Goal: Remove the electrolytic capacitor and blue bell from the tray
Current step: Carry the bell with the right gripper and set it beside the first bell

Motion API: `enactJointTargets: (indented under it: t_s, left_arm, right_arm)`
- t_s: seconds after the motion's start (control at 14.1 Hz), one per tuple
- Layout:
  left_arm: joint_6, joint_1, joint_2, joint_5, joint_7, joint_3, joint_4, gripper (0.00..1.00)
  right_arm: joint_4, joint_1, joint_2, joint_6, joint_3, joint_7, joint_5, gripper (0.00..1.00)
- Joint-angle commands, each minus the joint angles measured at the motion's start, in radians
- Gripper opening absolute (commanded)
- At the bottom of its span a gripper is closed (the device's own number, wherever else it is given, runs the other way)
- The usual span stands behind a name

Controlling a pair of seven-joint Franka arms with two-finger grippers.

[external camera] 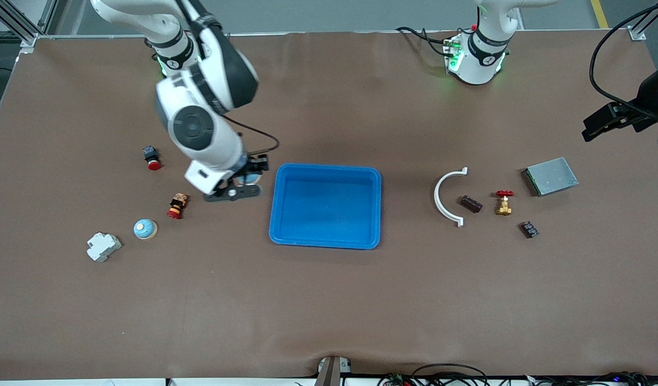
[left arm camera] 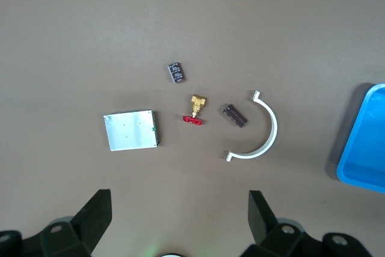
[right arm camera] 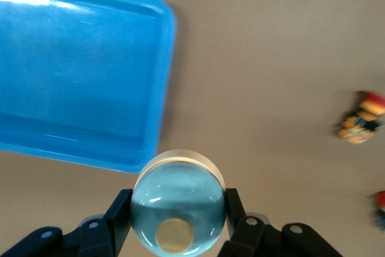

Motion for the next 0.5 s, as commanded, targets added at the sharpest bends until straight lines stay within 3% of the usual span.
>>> enactJointTargets:
  t_s: [0.0, 0.21, 0.42]
  left_arm:
    - [0.012, -0.001, -0.002, -0.015, 0.019, 0.004, -0.004, 1.00]
    - [0.025, -0.002, 0.013, -0.015, 0.018, 0.004, -0.008, 1.00]
    - [0.031, -0.003, 0.030, -0.007, 0.018, 0.004, -0.007, 1.00]
  right_arm:
    - [-0.108, -0.059, -0.064, 0.033, 0.016, -0.114, -0.067, 0.10]
    - [-0.146, -0.157, -0.069, 0.071, 0.017, -0.285, -0.070, 0.11]
    - [-0.237, -0.237, -0.069, 0.201, 0.017, -0.427, -0.070, 0.11]
